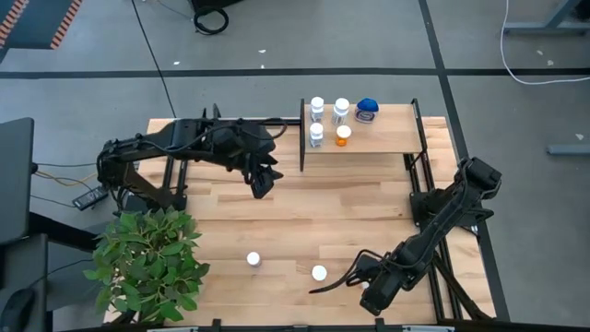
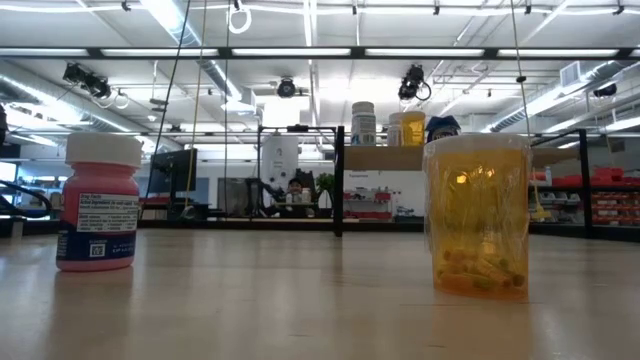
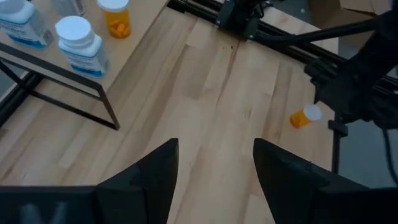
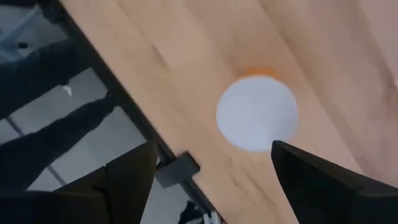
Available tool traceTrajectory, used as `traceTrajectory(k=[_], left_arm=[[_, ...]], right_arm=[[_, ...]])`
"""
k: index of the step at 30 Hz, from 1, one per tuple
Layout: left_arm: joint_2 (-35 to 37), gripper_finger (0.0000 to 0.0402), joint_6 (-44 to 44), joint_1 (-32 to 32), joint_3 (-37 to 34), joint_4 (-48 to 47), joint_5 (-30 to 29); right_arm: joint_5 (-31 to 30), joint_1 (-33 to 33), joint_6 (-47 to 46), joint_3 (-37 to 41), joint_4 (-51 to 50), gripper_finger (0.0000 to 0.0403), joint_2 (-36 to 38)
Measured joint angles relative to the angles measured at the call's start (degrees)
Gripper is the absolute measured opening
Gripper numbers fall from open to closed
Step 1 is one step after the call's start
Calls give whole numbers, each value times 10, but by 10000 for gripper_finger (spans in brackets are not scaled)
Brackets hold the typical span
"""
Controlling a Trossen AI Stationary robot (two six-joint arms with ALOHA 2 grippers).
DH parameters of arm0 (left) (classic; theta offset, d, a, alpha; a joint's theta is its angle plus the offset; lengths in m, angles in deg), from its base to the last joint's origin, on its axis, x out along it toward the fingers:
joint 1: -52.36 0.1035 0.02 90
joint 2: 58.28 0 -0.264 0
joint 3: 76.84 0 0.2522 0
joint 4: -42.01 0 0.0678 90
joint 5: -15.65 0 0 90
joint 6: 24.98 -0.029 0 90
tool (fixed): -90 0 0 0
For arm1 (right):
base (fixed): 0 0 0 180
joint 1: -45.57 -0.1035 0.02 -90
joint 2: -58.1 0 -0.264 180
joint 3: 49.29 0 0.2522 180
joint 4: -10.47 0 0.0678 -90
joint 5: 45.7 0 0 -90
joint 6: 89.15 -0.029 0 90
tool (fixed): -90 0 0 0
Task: Pick and place medicine bottles onto shelf by color
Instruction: Put the right orange medicine bottle on the shelf
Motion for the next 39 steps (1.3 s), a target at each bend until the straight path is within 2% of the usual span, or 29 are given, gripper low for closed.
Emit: traceTrajectory(k=[4,17,29,39], left_arm=[[0,215,12,-13,0,-1,0],[0,215,12,-23,0,-16,-2],[0,215,13,-25,0,-16,-2],[0,215,14,-25,0,-19,-2]], right_arm=[[-28,5,-15,0,-4,324,0],[-39,7,-37,0,-51,324,0],[-59,6,-22,0,-34,324,-2],[-53,3,-12,2,-21,324,-43]])
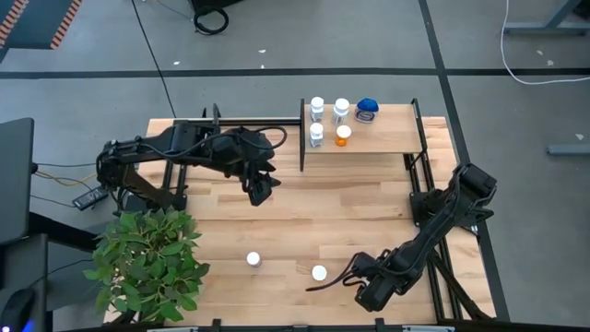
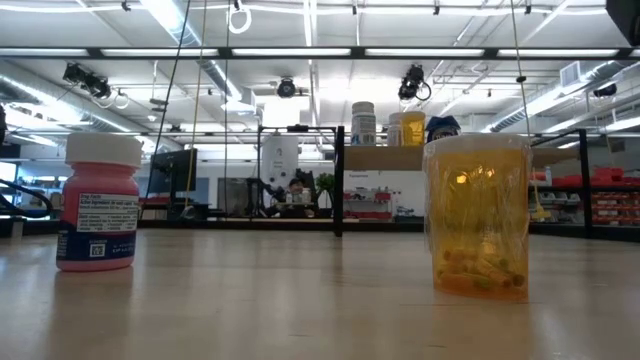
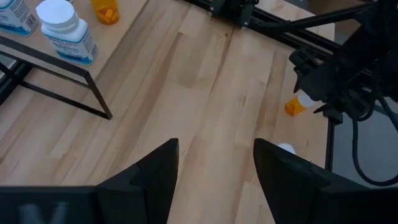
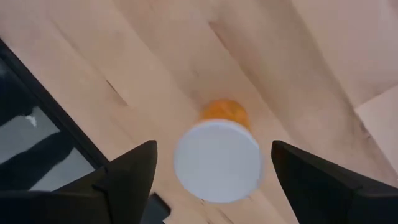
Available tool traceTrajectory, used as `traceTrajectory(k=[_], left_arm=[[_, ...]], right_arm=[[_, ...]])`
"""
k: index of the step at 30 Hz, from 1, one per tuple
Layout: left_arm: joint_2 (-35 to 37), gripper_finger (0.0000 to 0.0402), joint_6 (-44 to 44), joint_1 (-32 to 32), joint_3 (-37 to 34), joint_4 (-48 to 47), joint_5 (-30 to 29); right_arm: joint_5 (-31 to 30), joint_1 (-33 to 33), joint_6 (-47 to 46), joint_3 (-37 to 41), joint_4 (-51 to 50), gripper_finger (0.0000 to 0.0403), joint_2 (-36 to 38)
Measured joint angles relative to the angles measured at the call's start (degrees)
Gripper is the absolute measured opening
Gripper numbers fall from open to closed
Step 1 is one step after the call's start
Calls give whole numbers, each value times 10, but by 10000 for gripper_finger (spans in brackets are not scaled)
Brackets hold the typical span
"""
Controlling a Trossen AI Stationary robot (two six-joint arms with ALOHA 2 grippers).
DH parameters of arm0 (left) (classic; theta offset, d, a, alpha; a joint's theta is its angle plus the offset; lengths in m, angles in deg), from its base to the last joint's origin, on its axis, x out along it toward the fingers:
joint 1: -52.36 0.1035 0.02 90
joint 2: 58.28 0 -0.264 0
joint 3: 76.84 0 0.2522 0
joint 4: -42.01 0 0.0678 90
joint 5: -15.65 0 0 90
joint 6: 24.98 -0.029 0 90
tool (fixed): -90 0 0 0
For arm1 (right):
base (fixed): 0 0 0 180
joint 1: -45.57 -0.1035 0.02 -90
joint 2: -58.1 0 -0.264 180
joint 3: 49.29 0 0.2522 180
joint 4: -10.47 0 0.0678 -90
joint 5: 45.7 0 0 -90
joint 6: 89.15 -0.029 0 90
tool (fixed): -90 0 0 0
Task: Pick and place medicine bottles onto shelf by color
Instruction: Put the right orange medicine bottle on the shelf
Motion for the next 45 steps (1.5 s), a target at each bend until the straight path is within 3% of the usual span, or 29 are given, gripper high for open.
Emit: traceTrajectory(k=[11,26,35,45], left_arm=[[0,215,2,0,0,-1,0],[0,215,1,0,0,-1,0],[0,215,-6,0,0,-1,0],[0,215,-9,0,0,-1,0]], right_arm=[[13,-1,-23,0,2,312,-12],[42,0,-15,-16,-10,220,-12],[36,24,41,-91,-124,230,-12],[-49,121,157,-258,-341,229,-11]])
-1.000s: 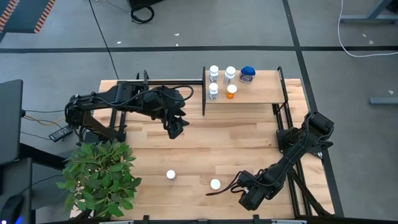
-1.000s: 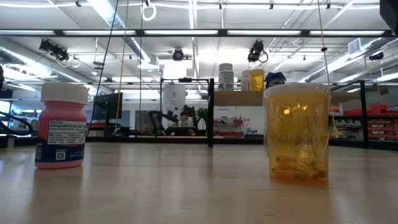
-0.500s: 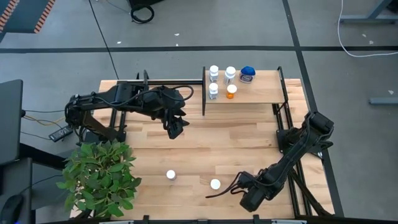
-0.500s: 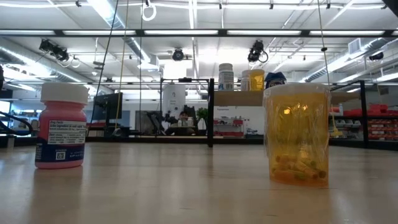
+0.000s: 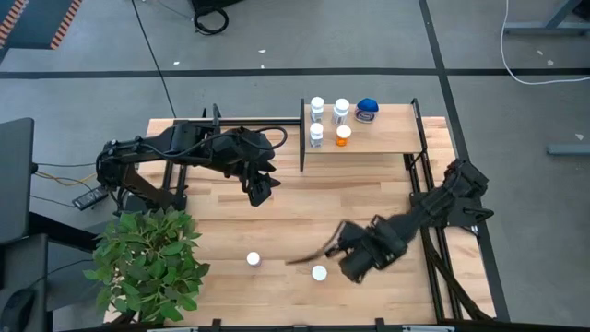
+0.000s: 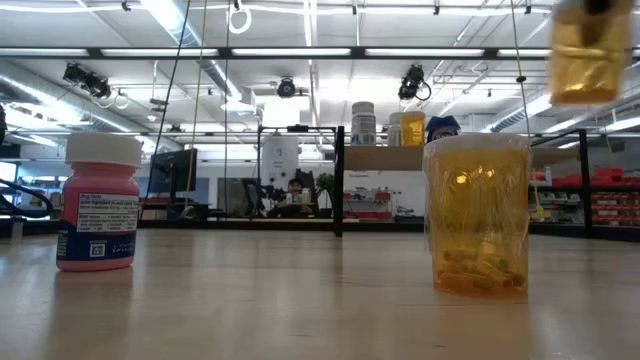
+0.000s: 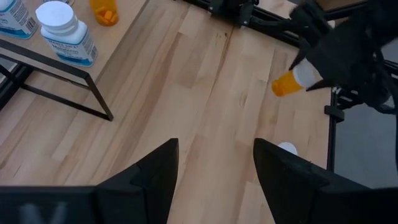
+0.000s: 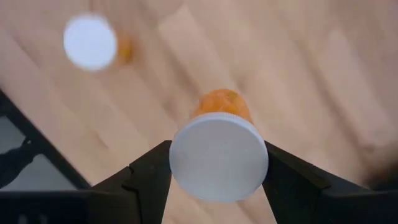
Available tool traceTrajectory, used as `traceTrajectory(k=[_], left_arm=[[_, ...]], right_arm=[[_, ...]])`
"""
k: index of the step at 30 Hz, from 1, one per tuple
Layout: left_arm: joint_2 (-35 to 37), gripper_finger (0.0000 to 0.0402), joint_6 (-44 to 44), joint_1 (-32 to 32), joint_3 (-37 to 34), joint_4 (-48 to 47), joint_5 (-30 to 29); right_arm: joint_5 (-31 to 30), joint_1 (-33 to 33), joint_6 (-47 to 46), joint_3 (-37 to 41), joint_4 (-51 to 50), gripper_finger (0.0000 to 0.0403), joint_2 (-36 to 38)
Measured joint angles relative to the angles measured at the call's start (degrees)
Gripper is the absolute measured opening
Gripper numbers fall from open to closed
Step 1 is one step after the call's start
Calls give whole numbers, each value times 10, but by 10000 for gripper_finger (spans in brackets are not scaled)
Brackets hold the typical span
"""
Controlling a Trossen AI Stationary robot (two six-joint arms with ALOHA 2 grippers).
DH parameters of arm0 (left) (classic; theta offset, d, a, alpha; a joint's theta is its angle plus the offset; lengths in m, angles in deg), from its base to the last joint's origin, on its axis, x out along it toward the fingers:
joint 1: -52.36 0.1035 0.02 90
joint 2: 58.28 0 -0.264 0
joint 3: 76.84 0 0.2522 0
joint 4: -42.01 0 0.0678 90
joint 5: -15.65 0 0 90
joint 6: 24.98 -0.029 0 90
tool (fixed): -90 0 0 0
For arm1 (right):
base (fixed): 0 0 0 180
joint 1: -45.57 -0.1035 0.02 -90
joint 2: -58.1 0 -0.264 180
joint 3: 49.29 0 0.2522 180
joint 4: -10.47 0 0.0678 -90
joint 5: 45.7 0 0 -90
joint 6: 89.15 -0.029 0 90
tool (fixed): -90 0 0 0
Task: Pick and place medicine bottles onto shelf by color
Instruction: Put the right orange medicine bottle on the shelf
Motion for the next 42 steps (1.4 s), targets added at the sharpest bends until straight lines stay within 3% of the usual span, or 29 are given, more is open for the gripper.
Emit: traceTrajectory(k=[11,20,27,34,42], left_arm=[[0,215,-97,18,0,-4,0],[9,215,-230,103,0,-79,1],[21,212,-302,177,1,-75,83],[21,197,-309,216,1,-80,140],[20,191,-301,229,0,-29,143]], right_arm=[[0,175,154,-108,-90,229,9],[6,344,207,-104,-106,229,92],[25,472,220,-42,-107,229,135],[12,559,224,-26,-108,229,136],[-5,649,260,-26,-103,229,136]])
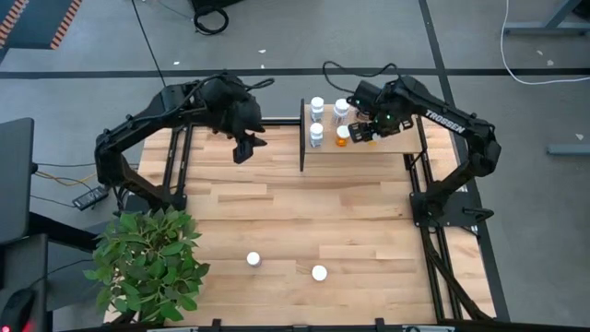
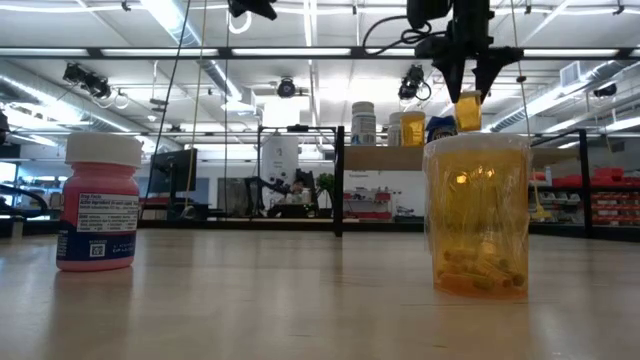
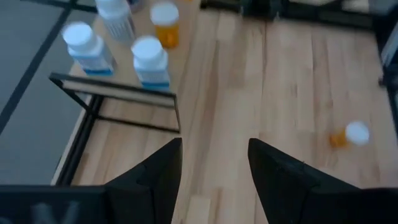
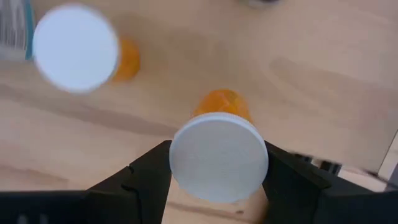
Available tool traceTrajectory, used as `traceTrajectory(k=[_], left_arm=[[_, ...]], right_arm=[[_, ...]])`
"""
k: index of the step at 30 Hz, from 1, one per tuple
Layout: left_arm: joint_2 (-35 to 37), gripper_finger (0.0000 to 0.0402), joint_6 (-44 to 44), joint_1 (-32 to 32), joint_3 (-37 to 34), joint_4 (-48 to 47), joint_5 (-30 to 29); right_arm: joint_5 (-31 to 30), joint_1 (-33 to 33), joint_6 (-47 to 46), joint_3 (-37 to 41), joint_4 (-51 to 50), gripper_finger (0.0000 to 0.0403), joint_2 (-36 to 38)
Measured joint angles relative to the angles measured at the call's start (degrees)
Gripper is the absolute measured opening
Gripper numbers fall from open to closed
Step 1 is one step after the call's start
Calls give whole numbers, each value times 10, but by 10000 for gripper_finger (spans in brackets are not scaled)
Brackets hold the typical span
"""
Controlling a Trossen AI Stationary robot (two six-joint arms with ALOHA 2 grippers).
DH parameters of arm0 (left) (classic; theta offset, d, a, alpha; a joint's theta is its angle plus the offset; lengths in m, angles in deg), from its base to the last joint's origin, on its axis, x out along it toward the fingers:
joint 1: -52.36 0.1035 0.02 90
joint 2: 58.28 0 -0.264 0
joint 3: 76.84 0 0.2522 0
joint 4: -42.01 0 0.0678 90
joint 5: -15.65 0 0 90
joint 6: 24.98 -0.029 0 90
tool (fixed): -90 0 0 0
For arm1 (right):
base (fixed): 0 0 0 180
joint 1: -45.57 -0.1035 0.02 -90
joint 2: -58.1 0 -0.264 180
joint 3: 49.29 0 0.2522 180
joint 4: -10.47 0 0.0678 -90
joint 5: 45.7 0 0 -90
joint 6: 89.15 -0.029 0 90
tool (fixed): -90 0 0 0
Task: Pick and place medicine bottles onto shelf by color
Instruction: Put the right orange medicine bottle on the shelf
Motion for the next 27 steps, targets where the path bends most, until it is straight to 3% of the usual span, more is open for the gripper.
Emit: traceTrajectory(k=[10,15,27], left_arm=[[0,186,68,0,0,92,-1],[0,185,68,0,0,96,-2],[0,183,68,0,0,96,-2]], right_arm=[[14,59,45,0,55,229,-2],[52,75,55,29,64,229,-4],[53,74,54,50,90,229,-4]])
